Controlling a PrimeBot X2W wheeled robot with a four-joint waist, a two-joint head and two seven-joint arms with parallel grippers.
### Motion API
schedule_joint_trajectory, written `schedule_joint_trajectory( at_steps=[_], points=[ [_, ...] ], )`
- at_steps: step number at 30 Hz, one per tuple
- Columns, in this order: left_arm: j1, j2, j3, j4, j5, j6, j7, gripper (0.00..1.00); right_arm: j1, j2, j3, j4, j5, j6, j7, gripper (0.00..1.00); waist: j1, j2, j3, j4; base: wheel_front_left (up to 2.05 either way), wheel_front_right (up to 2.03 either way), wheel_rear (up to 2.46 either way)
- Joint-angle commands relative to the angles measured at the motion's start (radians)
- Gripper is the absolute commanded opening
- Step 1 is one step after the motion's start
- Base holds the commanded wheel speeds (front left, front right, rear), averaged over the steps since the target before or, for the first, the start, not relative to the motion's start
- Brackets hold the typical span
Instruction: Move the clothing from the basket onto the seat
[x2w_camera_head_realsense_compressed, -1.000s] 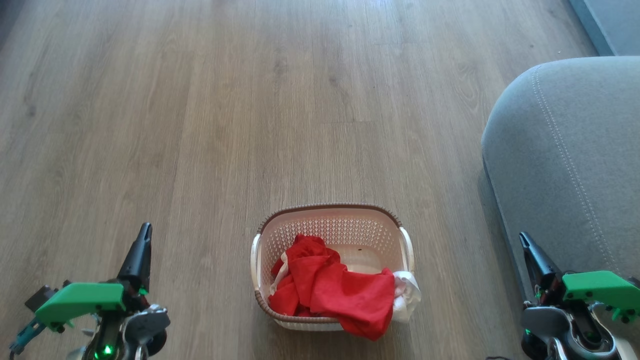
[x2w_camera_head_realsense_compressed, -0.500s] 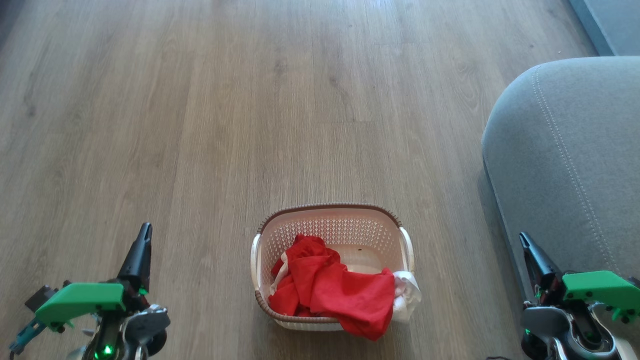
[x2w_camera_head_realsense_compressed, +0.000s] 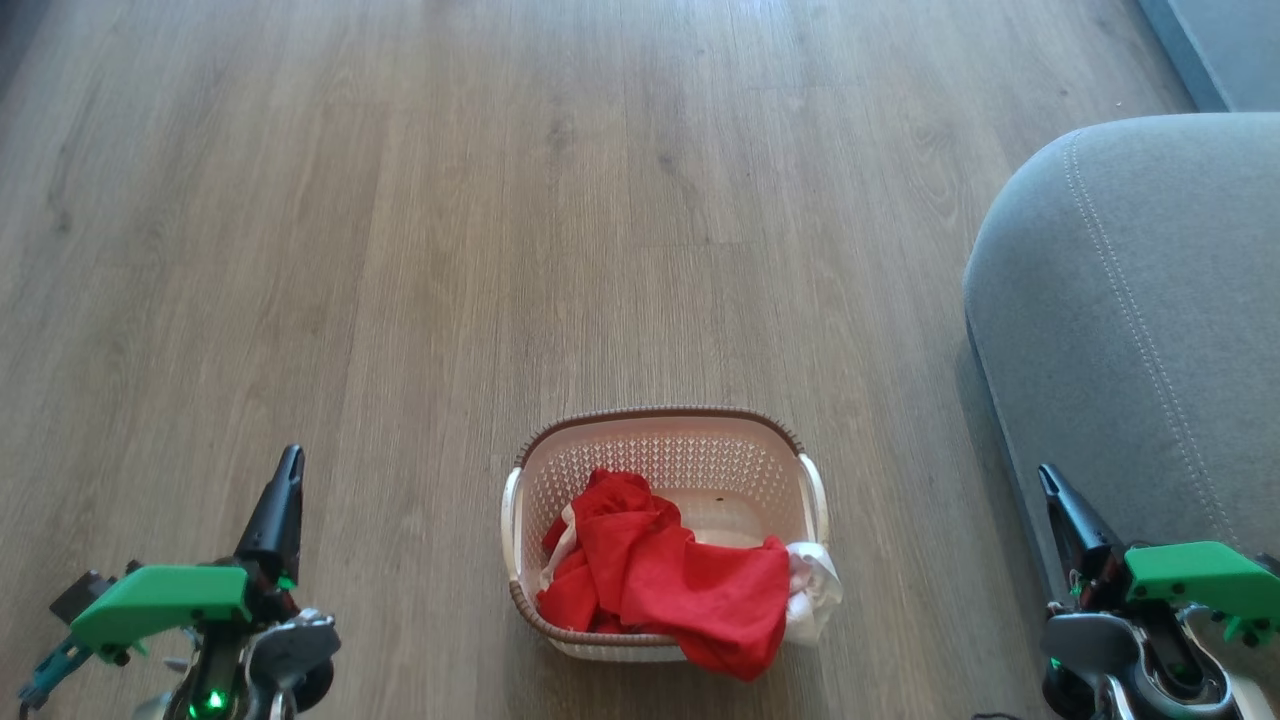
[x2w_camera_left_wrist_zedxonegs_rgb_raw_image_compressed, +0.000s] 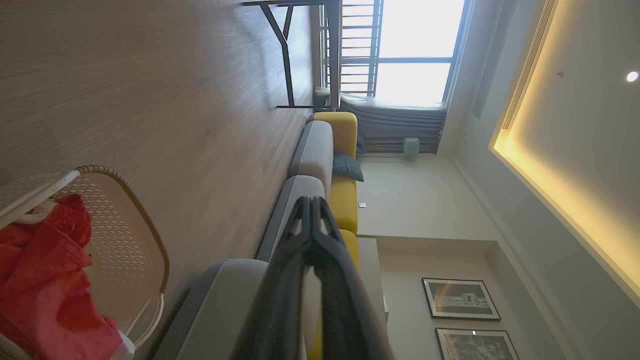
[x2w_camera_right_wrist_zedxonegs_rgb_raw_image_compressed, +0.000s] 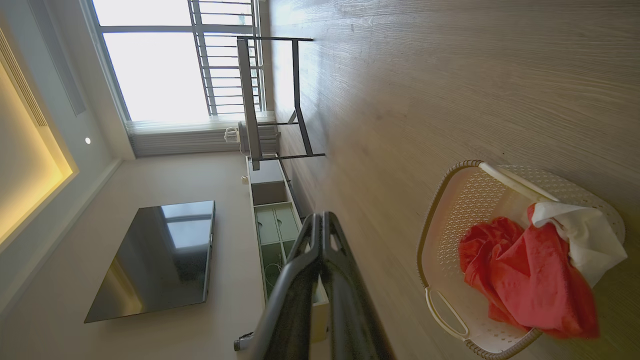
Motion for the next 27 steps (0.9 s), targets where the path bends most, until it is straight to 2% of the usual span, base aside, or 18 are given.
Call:
schedule_joint_trajectory(
  at_steps=[1, 11, 12, 27],
  points=[
    [-0.055, 0.005, 0.036, -0.034, -0.004, -0.007, 0.003, 0.0, -0.049, -0.007, 0.017, -0.037, 0.006, 0.007, 0.007, 0.0, 0.0, 0.0, 0.0, 0.0, 0.0, 0.0, 0.0],
    [-0.055, 0.005, 0.036, -0.034, -0.004, -0.007, 0.003, 0.0, -0.049, -0.007, 0.017, -0.037, 0.006, 0.007, 0.007, 0.0, 0.0, 0.0, 0.0, 0.0, 0.0, 0.0, 0.0],
    [0.001, 0.0, -0.001, 0.004, 0.0, 0.001, 0.0, 1.0, 0.0, 0.0, 0.0, 0.004, 0.0, 0.0, 0.0, 1.0, 0.0, 0.0, 0.0, 0.0, 0.0, 0.0, 0.0],
    [0.007, 0.003, -0.029, 0.013, 0.023, 0.003, -0.041, 1.0, 0.009, -0.005, 0.032, 0.002, -0.046, 0.001, -0.041, 1.0, 0.0, 0.0, -0.001, 0.002, 0.0, 0.0, 0.0]
  ],
)
